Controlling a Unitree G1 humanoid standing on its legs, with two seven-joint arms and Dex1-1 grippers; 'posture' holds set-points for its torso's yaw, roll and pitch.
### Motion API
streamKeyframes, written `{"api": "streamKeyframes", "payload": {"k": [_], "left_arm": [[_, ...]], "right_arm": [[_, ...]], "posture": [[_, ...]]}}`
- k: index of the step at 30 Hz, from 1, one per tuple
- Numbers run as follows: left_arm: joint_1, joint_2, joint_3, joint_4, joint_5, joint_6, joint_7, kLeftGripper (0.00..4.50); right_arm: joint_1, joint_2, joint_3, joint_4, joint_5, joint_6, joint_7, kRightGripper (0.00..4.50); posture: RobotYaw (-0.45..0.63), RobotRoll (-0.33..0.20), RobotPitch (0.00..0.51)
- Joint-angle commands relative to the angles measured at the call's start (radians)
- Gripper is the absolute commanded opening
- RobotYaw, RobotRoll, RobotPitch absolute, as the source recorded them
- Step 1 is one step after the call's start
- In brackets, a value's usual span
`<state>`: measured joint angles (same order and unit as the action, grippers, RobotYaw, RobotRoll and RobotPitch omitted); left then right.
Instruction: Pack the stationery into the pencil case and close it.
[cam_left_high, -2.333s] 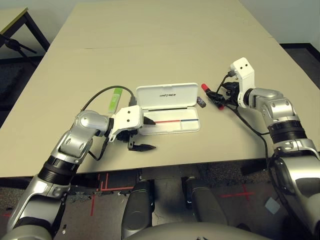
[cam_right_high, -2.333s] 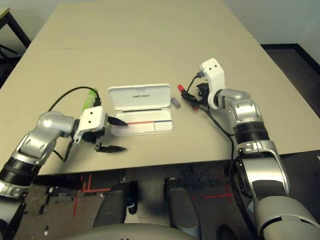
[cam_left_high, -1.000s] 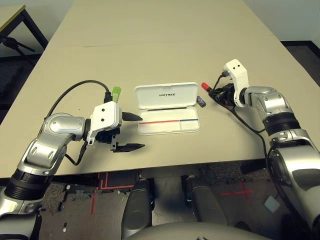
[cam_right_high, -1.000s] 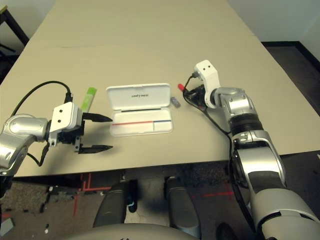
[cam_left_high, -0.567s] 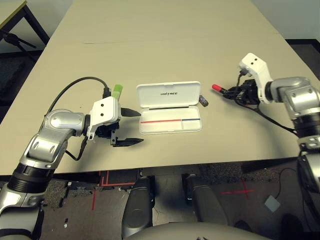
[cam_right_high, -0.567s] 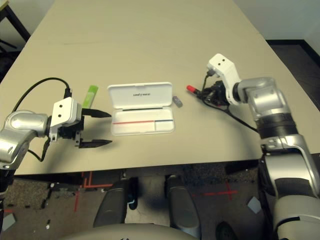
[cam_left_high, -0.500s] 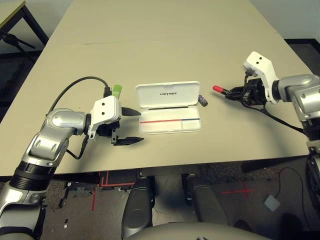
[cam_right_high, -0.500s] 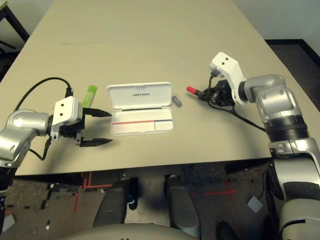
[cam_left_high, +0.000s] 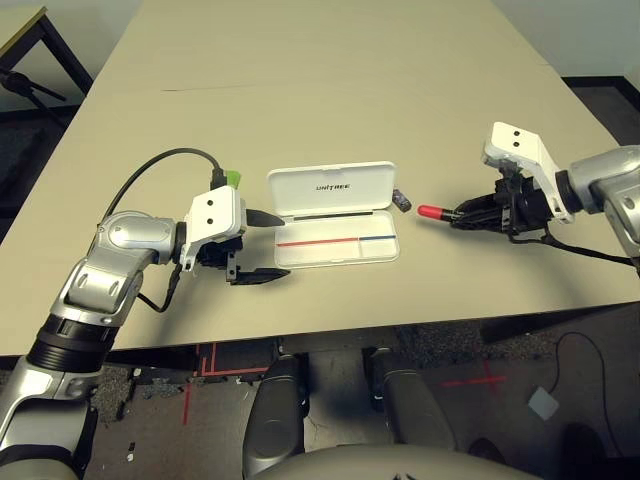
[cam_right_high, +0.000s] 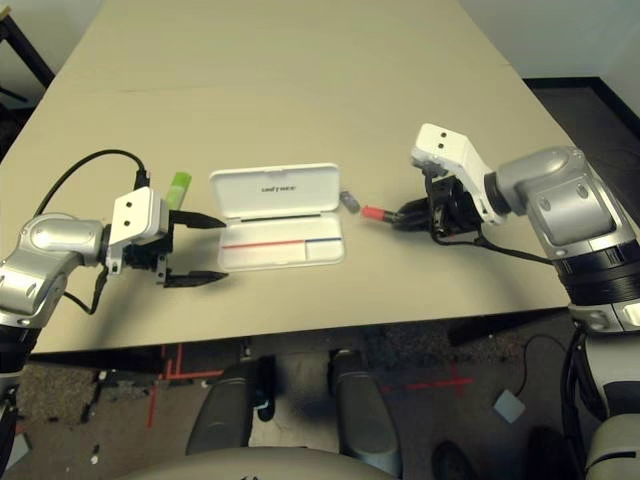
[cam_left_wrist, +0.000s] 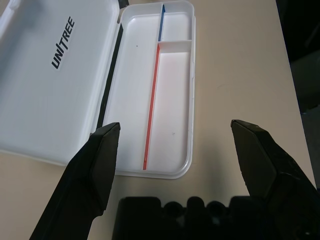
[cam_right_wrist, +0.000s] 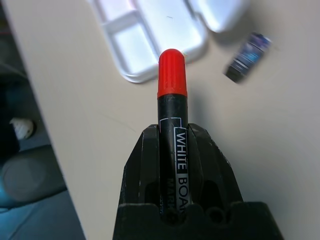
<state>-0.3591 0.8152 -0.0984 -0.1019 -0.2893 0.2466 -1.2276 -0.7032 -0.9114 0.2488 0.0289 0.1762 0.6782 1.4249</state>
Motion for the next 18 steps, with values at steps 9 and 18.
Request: {"api": "streamKeyframes", "payload": {"k": [9, 18], "left_arm": [[0.031, 0.004, 0.011, -0.002, 0.007, 0.003, 0.034, 4.5], [0.043, 0.007, 0.018, -0.011, 0.007, 0.015, 0.06, 4.5]], "right_arm": [[-0.123, 0.211, 0.116, 0.096, -0.081, -0.165, -0.072, 0.54], [-0.17, 0.35, 0.156, 0.206, -0.166, -0.289, -0.167, 0.54]], "posture": [[0.09, 0.0, 0.112], [0.12, 0.0, 0.108]]}}
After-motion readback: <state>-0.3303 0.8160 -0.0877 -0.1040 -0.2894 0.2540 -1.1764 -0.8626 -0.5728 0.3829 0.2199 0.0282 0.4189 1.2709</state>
